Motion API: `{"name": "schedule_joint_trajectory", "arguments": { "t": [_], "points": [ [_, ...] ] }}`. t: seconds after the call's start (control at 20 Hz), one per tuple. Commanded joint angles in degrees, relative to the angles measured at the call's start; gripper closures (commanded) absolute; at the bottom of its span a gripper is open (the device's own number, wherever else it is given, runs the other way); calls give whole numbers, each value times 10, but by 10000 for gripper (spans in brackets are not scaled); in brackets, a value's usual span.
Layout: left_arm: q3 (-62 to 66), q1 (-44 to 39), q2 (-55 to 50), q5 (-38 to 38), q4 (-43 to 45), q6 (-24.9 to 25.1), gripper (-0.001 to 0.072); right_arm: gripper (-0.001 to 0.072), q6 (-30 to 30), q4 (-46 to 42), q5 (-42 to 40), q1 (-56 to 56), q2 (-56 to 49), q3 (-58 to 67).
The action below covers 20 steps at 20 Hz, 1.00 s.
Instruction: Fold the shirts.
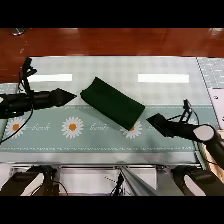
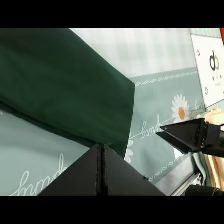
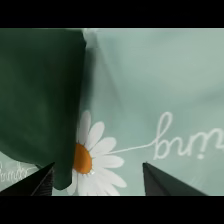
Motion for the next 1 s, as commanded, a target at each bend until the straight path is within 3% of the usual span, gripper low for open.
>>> {"name": "schedule_joint_trajectory", "arguments": {
  "t": [0.0, 0.25, 0.55, 0.6, 0.65, 0.7, 0.95],
  "points": [
    [-1, -46, -22, 33, 9, -1, 674, 84, -152, 156, 18, -1, -137, 38],
    [-1, -79, -48, 35, 9, -1, 673, 91, -208, 172, 90, 0, -301, 146],
    [-1, -78, -60, 48, 15, 0, 673, 122, -240, 178, 120, 5, -389, 241],
    [-1, -78, -63, 49, 15, 0, 673, 218, -247, 178, 126, 15, -400, 257],
    [-1, -78, -66, 49, 15, 0, 674, 522, -273, 177, 132, 26, -409, 275],
    [-1, -78, -69, 49, 15, 0, 673, 689, -311, 176, 137, 33, -411, 293],
    [-1, -78, -74, 49, 35, 0, 674, 690, -261, 100, 207, 13, -388, 483]
  ]
}}
